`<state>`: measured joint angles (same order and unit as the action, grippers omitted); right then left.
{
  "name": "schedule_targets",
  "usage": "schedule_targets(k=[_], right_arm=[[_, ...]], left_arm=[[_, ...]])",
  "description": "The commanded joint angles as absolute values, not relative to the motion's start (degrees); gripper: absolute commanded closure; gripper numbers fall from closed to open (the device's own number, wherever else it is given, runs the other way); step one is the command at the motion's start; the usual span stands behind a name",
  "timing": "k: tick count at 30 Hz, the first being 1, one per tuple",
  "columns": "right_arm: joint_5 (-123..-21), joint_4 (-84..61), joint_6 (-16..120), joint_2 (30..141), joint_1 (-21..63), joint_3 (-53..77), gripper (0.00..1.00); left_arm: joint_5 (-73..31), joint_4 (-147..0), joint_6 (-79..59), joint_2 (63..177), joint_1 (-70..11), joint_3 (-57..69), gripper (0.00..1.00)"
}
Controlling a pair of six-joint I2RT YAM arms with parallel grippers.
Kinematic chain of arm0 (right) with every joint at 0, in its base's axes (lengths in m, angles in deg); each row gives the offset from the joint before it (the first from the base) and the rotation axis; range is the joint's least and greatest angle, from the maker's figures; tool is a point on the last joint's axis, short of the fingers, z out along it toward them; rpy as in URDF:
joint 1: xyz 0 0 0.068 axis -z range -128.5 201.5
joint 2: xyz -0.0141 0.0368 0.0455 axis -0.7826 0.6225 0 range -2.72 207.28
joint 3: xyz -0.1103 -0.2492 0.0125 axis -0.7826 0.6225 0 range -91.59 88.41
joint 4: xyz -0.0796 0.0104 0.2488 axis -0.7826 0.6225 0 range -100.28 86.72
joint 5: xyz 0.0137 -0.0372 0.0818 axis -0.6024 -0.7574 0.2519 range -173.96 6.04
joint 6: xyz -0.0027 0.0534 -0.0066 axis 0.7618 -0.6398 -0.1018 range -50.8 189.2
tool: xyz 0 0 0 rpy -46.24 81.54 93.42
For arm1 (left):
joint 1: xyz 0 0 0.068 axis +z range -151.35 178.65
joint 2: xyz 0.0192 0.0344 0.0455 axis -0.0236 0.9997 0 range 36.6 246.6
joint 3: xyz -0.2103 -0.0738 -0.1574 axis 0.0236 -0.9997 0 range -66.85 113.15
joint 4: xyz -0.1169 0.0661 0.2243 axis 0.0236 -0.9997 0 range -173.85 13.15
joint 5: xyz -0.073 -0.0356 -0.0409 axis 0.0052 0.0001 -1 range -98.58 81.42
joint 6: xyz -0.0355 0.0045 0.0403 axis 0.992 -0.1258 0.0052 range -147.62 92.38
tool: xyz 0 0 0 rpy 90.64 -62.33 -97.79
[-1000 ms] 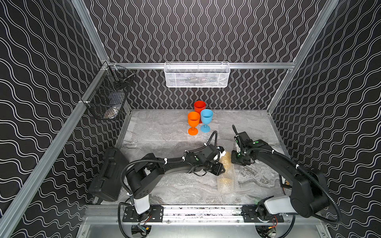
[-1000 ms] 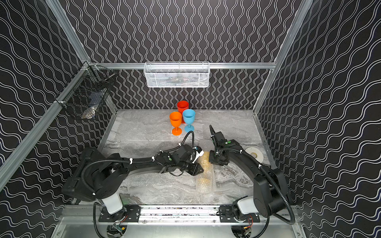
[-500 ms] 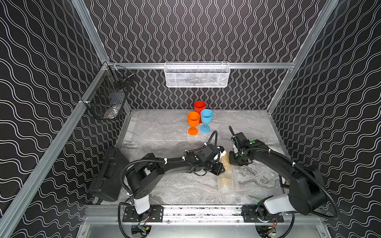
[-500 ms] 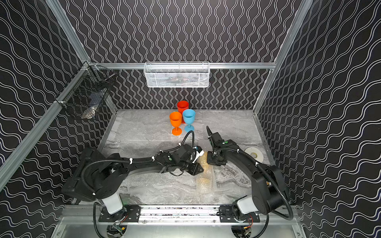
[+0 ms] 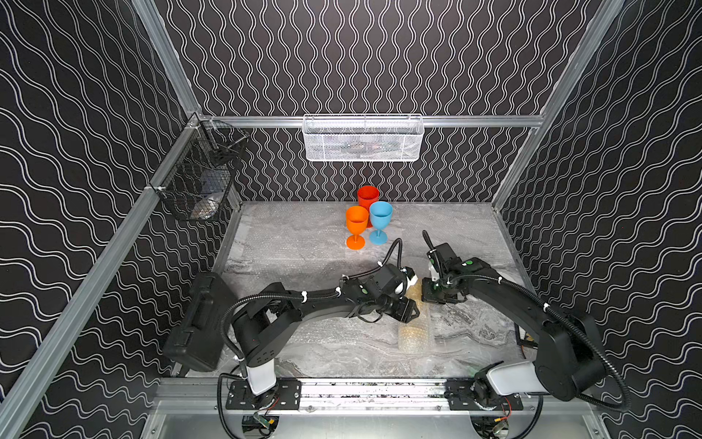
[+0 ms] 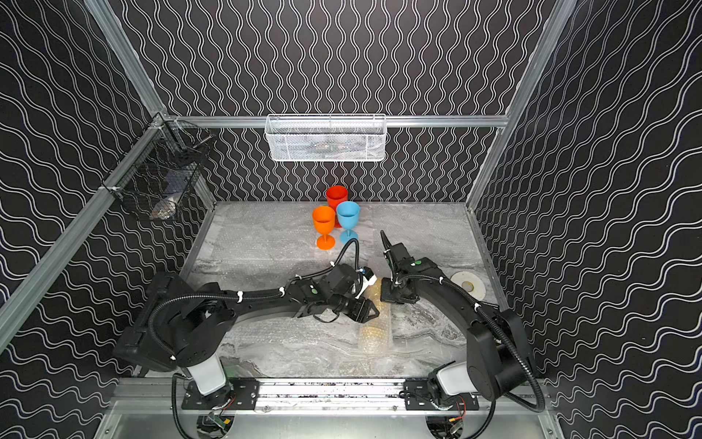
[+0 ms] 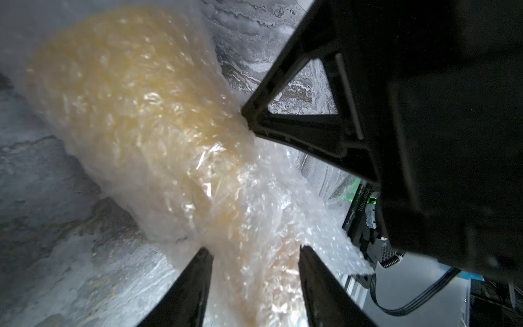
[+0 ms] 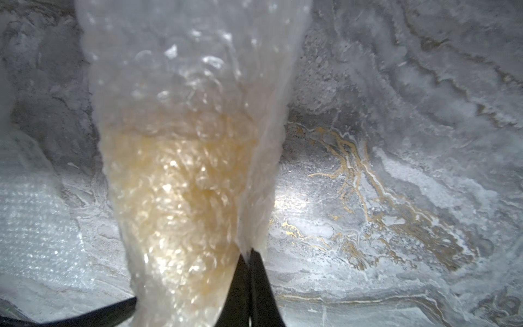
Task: Unpack wine glasses from bubble wrap
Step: Unwrap the bubble wrap at the center of the board.
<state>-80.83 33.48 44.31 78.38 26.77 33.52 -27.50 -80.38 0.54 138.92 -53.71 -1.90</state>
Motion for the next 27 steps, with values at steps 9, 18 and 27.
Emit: schedule_targets(k=[9,18,27], right_arm=[[-77.79,31.55,42.92,77.35,26.19,34.31,1.0],[-77.55,31.12,42.92,77.12,26.23,35.06,1.0],[-77.68,31.29,43.36,77.53,26.19,34.89,1.0]], left_arm=[[-24.18,-83.49,-1.25,143.01,-52.53,2.69,0.41],[-21.97,-85.37,-1.89,144.74,-50.84,5.46,0.41],[-17.8,-87.4,-3.67,144.68,-50.84,7.06,0.34]])
